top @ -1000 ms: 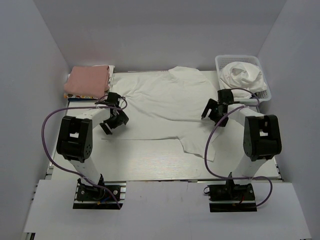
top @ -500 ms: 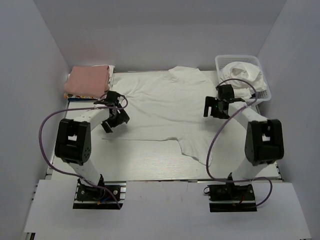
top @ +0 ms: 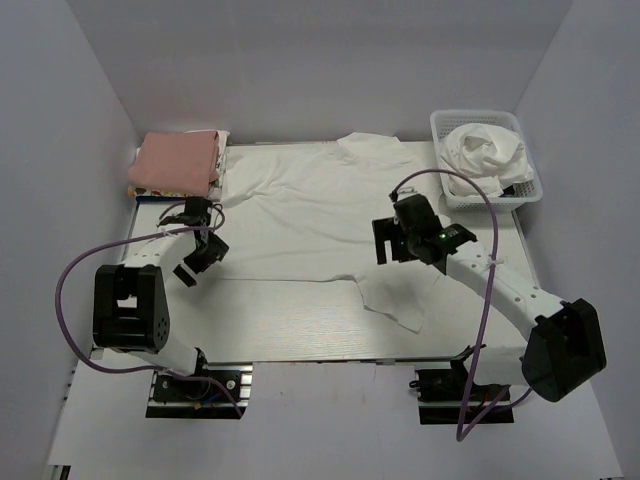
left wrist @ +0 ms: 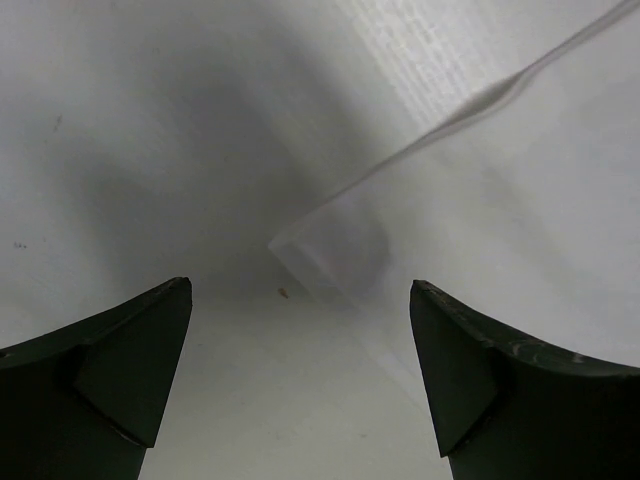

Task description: Fold and stack the t-shirts

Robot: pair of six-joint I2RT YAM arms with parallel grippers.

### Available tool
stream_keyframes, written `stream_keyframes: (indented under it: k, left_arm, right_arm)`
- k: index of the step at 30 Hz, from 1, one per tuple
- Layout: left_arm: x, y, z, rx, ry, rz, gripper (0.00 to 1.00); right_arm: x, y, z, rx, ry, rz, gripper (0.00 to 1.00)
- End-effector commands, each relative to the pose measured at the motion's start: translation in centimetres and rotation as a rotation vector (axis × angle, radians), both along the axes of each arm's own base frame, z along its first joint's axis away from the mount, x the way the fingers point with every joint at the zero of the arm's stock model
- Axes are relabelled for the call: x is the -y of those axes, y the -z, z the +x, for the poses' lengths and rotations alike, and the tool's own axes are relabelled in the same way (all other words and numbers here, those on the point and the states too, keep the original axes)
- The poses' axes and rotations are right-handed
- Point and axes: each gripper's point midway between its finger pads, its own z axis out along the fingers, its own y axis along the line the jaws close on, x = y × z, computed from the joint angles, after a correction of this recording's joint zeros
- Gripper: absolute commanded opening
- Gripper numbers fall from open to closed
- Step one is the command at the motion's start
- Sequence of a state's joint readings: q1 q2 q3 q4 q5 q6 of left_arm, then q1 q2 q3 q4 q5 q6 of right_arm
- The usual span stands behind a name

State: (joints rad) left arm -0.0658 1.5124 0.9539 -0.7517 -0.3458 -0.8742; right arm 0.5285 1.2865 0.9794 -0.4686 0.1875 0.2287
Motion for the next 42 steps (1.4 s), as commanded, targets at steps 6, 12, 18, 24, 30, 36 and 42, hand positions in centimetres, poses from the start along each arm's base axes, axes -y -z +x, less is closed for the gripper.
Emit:
stream_keyframes:
  k: [6, 12, 18, 24, 30, 36, 42]
  left_arm:
    - [1.1, 3.3, -0.6, -0.011, -0.005, -0.103, 0.89]
    - [0.9, 6.1, -1.6, -0.060, -0.021, -0.119, 0.42]
    - [1.3, 6.7, -0.2, -0.071, 0.051, -0.132, 0.00]
    - [1.8, 6.7, -1.0, -0.073, 0.059, -0.157, 0.00]
    - [1.6, 6.0, -2.6, -0.073, 0.032, -0.152, 0.00]
    - [1.8, 6.0, -4.0, -0.088, 0.004, -0.169, 0.00]
    - [1.6, 4.6, -7.0, -0.150, -0.023, -0.135, 0.00]
  right_arm:
    - [4.1, 4.2, -5.3, -0.127, 0.234, -0.137, 0.90]
    - [3.9, 4.7, -7.5, -0.165, 0.259, -0.061, 0.90]
    - [2.1, 6.1, -9.0, -0.223, 0.175, -0.077, 0.90]
    - [-1.2, 7.9, -10.9, -0.296, 0.043, -0.109, 0.87]
    - [0.2, 11.3, -14.5, -0.415, 0.128, -0.151, 0.76]
    - [2.3, 14.1, -16.7, -0.513, 0.259, -0.214, 0.29]
    - [4.3, 11.7, -20.8, -0.651, 0.329, -0.263, 0.00]
